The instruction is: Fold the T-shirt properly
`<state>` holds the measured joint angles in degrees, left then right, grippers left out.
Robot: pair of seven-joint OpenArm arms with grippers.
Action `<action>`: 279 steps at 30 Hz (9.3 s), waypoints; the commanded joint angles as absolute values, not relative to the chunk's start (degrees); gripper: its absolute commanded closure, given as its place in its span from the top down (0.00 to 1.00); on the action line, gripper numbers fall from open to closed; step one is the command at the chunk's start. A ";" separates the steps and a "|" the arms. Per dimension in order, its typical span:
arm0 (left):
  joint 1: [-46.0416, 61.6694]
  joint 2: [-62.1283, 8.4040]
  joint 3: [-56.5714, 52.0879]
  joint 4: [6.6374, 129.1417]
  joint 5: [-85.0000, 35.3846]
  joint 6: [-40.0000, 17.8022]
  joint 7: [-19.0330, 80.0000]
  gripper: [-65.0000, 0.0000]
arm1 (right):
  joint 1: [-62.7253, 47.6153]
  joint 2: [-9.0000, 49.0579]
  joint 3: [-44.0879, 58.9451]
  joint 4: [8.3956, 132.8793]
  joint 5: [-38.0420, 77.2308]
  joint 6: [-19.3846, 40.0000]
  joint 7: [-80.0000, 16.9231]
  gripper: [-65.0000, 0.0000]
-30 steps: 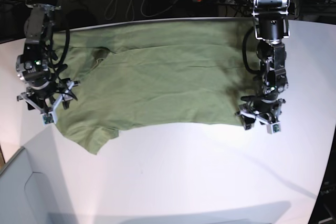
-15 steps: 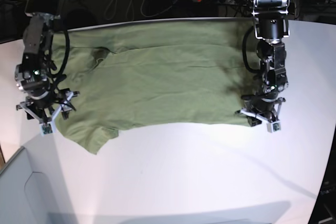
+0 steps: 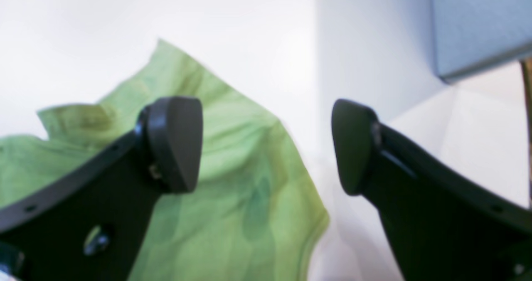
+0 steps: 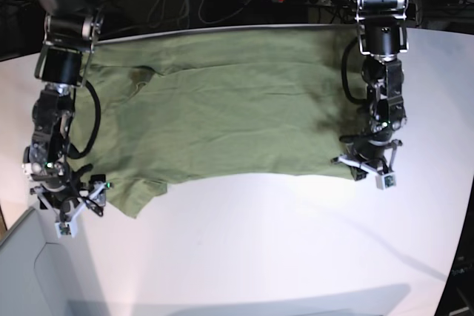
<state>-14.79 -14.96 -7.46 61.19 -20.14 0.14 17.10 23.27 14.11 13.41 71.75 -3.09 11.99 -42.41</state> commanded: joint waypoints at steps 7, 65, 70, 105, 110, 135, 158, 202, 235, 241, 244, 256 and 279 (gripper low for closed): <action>-16.04 -15.96 -7.78 62.90 -20.18 0.48 17.19 0.16 | 24.92 13.85 13.67 72.66 -3.03 12.35 -40.92 0.72; -17.19 -12.44 -7.60 59.38 -14.99 4.88 18.68 0.00 | 25.10 14.20 13.58 72.66 -3.03 12.35 -40.84 0.72; -16.40 -12.44 -7.60 64.75 -14.99 4.88 18.68 0.00 | 25.19 14.20 13.58 72.57 -3.03 12.35 -40.75 0.72; -13.41 -12.53 -8.04 66.42 -14.99 4.88 18.77 0.00 | 37.05 15.69 2.59 30.81 -3.12 12.35 -14.11 0.29; -13.23 -12.44 -8.04 66.42 -14.99 4.88 18.77 0.00 | 37.05 15.69 2.59 30.81 -3.12 12.26 -14.11 0.01; -5.41 -12.44 -8.13 80.48 -15.08 4.88 18.86 0.00 | 23.69 17.10 7.25 53.93 -3.03 12.09 -14.20 0.00; 0.84 -12.35 -10.33 86.55 -15.08 4.88 18.77 0.00 | 14.20 15.08 18.24 65.80 -2.77 12.35 -13.67 0.00; 9.36 -10.51 -13.41 91.56 -15.08 4.88 18.77 0.00 | -1.27 13.41 20.70 79.60 -2.95 20.00 -13.67 0.00; 12.00 -10.15 -13.41 93.23 -15.08 4.88 18.77 0.00 | -14.55 13.67 22.37 88.22 -2.77 20.09 -8.40 0.00; 12.35 -10.33 -13.41 93.85 -15.08 4.88 18.77 0.00 | -14.02 14.02 22.37 86.11 -2.77 20.09 -8.40 0.00; 13.14 -10.42 -13.41 94.64 -15.08 4.88 18.77 0.00 | -13.93 14.11 22.37 85.93 -2.77 20.09 -8.40 0.00; 17.45 -10.59 -13.41 100.44 -15.08 4.88 18.77 0.00 | -12.88 14.02 21.93 84.44 -3.03 20.09 -8.84 0.00; 16.92 -10.59 -13.49 93.05 -15.08 4.88 18.68 0.00 | -5.93 14.20 21.76 73.27 -3.12 20.09 -9.10 0.00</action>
